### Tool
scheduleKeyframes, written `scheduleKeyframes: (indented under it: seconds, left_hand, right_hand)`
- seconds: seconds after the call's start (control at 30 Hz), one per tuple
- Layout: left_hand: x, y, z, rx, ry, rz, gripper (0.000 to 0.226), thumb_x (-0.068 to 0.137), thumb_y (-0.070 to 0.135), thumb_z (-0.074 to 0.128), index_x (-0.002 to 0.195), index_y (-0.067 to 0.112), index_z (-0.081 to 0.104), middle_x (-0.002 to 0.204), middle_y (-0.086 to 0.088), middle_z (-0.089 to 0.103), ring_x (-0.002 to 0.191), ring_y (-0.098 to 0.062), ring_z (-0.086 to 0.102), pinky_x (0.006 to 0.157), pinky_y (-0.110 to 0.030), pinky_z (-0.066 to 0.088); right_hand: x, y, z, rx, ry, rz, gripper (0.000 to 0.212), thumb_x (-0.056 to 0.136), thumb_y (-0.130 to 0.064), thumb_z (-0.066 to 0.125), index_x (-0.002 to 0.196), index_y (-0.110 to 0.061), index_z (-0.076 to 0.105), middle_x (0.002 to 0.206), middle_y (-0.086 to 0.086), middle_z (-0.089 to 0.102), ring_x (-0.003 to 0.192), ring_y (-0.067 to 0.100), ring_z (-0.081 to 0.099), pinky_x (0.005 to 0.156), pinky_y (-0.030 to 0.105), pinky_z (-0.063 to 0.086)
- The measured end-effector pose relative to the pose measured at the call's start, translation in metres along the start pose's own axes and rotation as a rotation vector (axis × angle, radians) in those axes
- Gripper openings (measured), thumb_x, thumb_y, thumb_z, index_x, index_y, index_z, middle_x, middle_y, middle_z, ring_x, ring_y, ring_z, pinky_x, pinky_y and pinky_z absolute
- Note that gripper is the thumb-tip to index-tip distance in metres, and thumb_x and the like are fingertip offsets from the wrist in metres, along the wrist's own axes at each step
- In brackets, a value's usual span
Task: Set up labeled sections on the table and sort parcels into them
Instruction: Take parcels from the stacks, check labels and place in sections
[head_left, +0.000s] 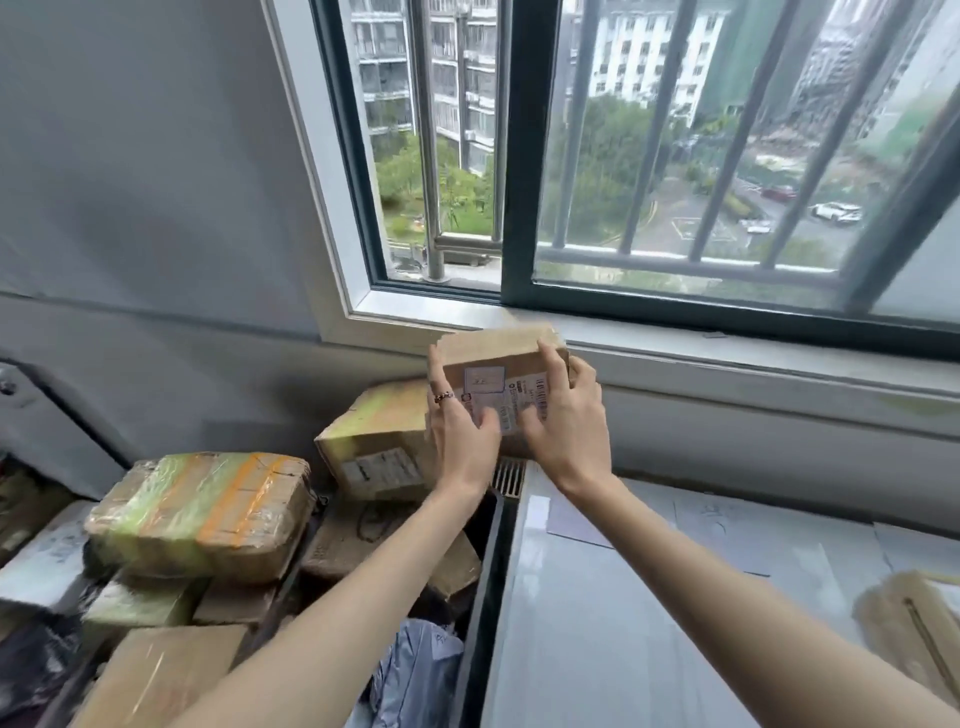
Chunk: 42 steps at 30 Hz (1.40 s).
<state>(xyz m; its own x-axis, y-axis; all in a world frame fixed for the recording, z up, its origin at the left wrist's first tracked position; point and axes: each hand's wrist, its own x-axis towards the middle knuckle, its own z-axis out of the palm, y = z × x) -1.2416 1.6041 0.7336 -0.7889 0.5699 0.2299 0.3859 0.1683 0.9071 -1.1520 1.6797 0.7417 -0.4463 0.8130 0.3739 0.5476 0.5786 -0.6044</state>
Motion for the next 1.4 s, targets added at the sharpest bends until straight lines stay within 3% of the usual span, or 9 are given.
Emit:
scheduleKeyframes:
  seconds: [0.1,0.2,0.37,0.57,0.7,0.87,1.17,1.27,1.4]
  left_hand:
    - [-0.039,0.023,0.024,0.002,-0.015,-0.059,0.099,0.085,0.014,0.058,0.149,0.044,-0.011,0.153,-0.005,0.038,0.135,-0.026,0.042,0.113,-0.044,0.034]
    - [-0.075,0.044,0.045,-0.023,-0.007,-0.134,0.089,0.089,0.013,0.058,0.154,0.026,-0.002,0.145,-0.004,0.047,0.127,-0.025,0.048,0.097,-0.026,0.035]
    - [-0.120,0.067,0.071,-0.033,-0.060,-0.185,0.065,0.084,0.028,0.057,0.142,0.023,0.027,0.124,-0.001,0.063,0.114,-0.026,0.059,0.096,-0.044,0.049]
    - [-0.153,0.079,0.086,-0.176,-0.142,-0.232,0.048,0.085,0.038,0.057,0.131,0.029,0.049,0.116,0.005,0.064,0.116,-0.020,0.056,0.099,-0.045,0.049]
    - [-0.162,0.074,0.093,-0.240,-0.221,-0.255,0.060,0.074,0.048,0.058,0.132,0.033,0.051,0.120,0.005,0.064,0.119,-0.018,0.056,0.098,-0.045,0.052]
    - [-0.168,0.074,0.091,-0.582,-0.302,-0.379,0.047,0.081,0.021,0.070,0.127,0.020,0.058,0.120,-0.008,0.069,0.115,-0.027,0.064,0.096,-0.051,0.052]
    - [-0.175,0.077,0.087,-0.628,-0.484,-0.376,0.044,0.095,0.014,0.060,0.134,0.034,0.052,0.118,0.005,0.070,0.105,-0.007,0.065,0.079,-0.028,0.049]
    - [-0.174,0.078,0.084,-0.620,-0.457,-0.389,0.041,0.096,0.017,0.058,0.132,0.037,0.051,0.112,0.010,0.072,0.093,0.000,0.068,0.077,-0.031,0.049]
    - [-0.171,0.077,0.084,-0.612,-0.450,-0.392,0.040,0.098,0.018,0.056,0.132,0.038,0.050,0.106,0.011,0.073,0.094,-0.004,0.065,0.078,-0.033,0.050]
  right_hand:
    - [-0.029,0.029,-0.041,-0.019,-0.002,0.017,0.074,0.085,-0.019,0.060,0.150,-0.030,0.028,0.144,0.013,0.036,0.126,0.032,0.039,0.101,0.049,0.043]
    - [-0.055,0.057,-0.074,-0.027,0.001,0.047,0.073,0.086,-0.019,0.062,0.150,-0.031,0.030,0.144,0.013,0.038,0.128,0.031,0.039,0.103,0.047,0.041]
    - [-0.086,0.093,-0.122,-0.015,0.007,0.093,0.071,0.087,-0.022,0.063,0.150,-0.030,0.032,0.141,0.013,0.041,0.126,0.030,0.040,0.101,0.045,0.041]
    - [-0.114,0.118,-0.158,0.063,0.065,0.209,0.072,0.088,-0.029,0.062,0.151,-0.037,0.028,0.133,0.010,0.046,0.120,0.027,0.042,0.099,0.045,0.044]
    - [-0.127,0.126,-0.171,0.140,0.112,0.276,0.078,0.087,-0.031,0.066,0.153,-0.026,0.025,0.128,0.008,0.050,0.118,0.023,0.043,0.101,0.039,0.041]
    - [-0.129,0.135,-0.178,0.419,0.157,0.456,0.067,0.081,-0.025,0.075,0.142,-0.018,0.048,0.124,0.002,0.050,0.119,0.020,0.048,0.104,0.043,0.043]
    - [-0.137,0.142,-0.177,0.912,0.081,0.526,0.049,0.097,-0.030,0.054,0.140,-0.047,0.038,0.141,-0.003,0.052,0.126,0.012,0.053,0.101,0.031,0.048]
    - [-0.138,0.145,-0.179,0.925,0.053,0.513,0.050,0.103,-0.022,0.046,0.150,-0.033,0.030,0.128,-0.009,0.058,0.109,-0.005,0.057,0.080,0.007,0.047]
    - [-0.140,0.149,-0.177,0.896,0.035,0.541,0.044,0.101,-0.028,0.049,0.144,-0.030,0.041,0.116,-0.002,0.066,0.097,0.000,0.064,0.071,0.012,0.050]
